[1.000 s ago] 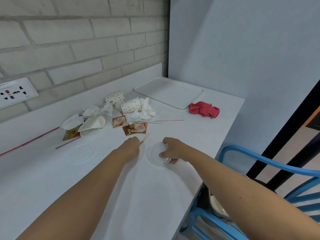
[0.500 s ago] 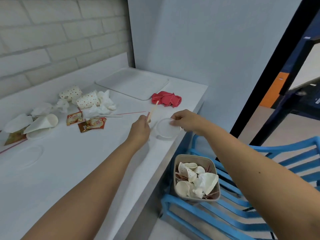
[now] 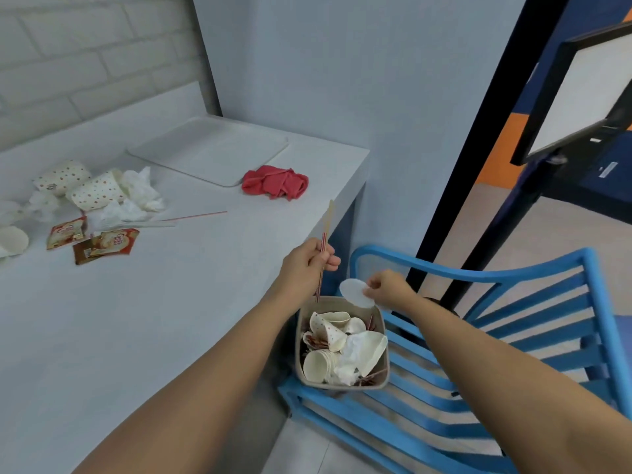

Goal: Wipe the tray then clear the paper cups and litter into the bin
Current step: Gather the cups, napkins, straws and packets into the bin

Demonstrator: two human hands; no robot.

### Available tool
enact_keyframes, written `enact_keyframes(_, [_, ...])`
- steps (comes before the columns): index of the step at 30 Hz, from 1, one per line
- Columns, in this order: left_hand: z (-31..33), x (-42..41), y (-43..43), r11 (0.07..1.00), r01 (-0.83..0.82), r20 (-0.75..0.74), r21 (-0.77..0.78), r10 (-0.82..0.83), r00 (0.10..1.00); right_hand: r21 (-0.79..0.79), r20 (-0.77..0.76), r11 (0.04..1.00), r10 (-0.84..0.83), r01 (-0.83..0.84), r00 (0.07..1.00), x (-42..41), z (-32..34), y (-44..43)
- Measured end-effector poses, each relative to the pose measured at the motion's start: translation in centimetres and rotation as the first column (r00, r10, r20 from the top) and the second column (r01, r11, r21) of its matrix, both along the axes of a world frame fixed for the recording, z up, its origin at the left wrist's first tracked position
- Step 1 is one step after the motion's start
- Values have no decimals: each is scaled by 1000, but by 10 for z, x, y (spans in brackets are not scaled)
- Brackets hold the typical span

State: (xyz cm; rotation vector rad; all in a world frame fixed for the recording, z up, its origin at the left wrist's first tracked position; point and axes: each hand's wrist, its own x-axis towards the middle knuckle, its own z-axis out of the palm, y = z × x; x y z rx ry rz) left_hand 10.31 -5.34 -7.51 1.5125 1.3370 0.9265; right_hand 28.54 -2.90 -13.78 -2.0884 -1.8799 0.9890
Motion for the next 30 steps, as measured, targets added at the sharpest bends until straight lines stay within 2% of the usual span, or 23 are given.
enact_keyframes(4, [-19, 5, -2, 999, -4, -76, -37, 1, 997, -47, 89, 998, 44, -40, 995, 3, -40, 3])
enact_keyframes(8, [-34, 6, -5, 995, -72, -66, -68, 68, 996, -88, 118, 990, 124, -114, 985, -3, -62, 10])
enact_keyframes(11, [-43, 7, -6, 989, -109, -60, -102, 103, 993, -150, 114, 970, 209, -191, 971, -11, -67, 17])
enact_keyframes(13, [-48, 7, -6, 986, -119, -58, -116, 112, 992, -171, 73, 966, 210, -195, 975, -13, -67, 23])
enact_keyframes(15, [-54, 7, -5, 983, -132, -68, -127, 124, 990, -100, -66, 979, 172, -178, 983, -14, -61, 29])
enact_keyframes(16, [-57, 7, -5, 981, -139, -75, -132, 130, 989, -63, -203, 985, 144, -159, 969, -16, -54, 31])
enact_keyframes(17, [-60, 8, -4, 980, -147, -82, -132, 137, 987, -54, -372, 988, 117, -148, 921, -16, -44, 33])
enact_keyframes(19, [-65, 10, -2, 980, -158, -116, -122, 144, 983, -94, -669, 980, 69, -177, 740, -18, -23, 35])
enact_keyframes(21, [-69, 14, -1, 981, -158, -134, -116, 142, 981, -129, -809, 959, 45, -251, 586, -19, -3, 36])
enact_keyframes(22, [-70, 15, 0, 981, -156, -125, -118, 142, 982, -115, -823, 952, 68, -283, 564, -20, 5, 35])
enact_keyframes(26, [-74, 20, 2, 983, -140, -131, -122, 124, 984, 38, -692, 963, 217, -266, 688, -24, 13, 31])
enact_keyframes(30, [-78, 21, 1, 983, -129, -203, -132, 100, 974, 107, -552, 980, 197, -165, 810, -22, -5, 30])
